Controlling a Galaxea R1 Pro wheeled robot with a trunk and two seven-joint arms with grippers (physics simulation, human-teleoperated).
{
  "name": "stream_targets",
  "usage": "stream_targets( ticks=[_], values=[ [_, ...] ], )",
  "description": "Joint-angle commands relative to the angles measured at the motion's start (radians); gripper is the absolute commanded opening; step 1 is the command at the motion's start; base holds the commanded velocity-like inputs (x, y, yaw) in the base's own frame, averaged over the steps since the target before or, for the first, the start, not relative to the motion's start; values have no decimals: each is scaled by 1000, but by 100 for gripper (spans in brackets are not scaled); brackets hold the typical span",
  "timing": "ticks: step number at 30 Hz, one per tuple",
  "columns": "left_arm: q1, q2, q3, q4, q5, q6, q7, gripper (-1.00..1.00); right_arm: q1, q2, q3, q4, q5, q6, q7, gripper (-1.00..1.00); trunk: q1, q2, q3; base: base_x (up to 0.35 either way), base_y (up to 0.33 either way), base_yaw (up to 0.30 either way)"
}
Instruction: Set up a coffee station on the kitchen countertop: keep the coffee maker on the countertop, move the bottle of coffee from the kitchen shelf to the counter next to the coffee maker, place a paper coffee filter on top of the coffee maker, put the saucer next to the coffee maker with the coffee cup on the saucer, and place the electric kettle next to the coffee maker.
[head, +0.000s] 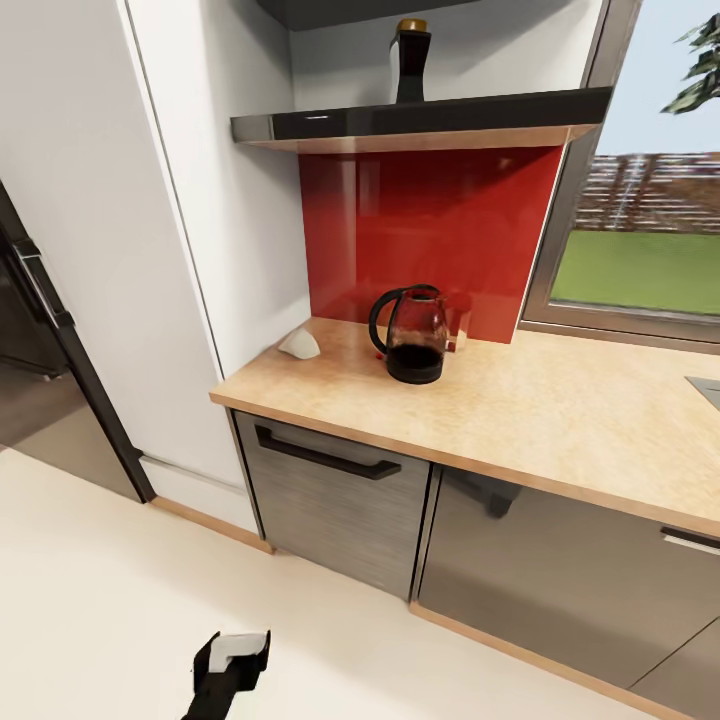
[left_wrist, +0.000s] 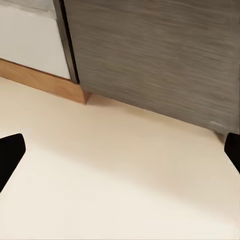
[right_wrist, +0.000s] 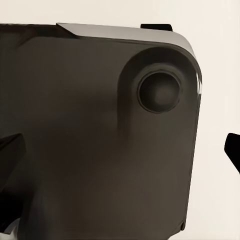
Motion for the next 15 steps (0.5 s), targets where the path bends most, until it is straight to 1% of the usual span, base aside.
stream_targets(
  ticks=[1, 2, 4, 9, 14, 15],
  values=[
    [-30, -6, 0, -4, 2, -2, 0, 100, 0, 0, 1, 0, 0, -1, 0, 100, 0, 0, -1, 0, 0, 0],
    [-44, -9, 0, -5, 2, -1, 0, 100, 0, 0, 0, 0, 0, -1, 0, 100, 0, 0, -1, 0, 0, 0],
    [-99, -15, 2, -7, 4, -1, 1, 100, 0, 0, 1, 1, 0, -1, 0, 100, 0, 0, -1, 0, 0, 0],
    [-183, -21, 3, -19, 17, -4, 0, 100, 0, 0, 1, 1, 0, -2, 0, 100, 0, 0, -1, 0, 0, 0],
    [-242, -24, 3, -48, 31, -5, 0, 100, 0, 0, 1, 2, 0, -3, 0, 100, 0, 0, -1, 0, 0, 0],
    [-246, -24, 3, -54, 32, -5, 0, 100, 0, 0, 1, 2, 0, -3, -1, 100, 0, 0, -1, 0, 0, 0]
  ],
)
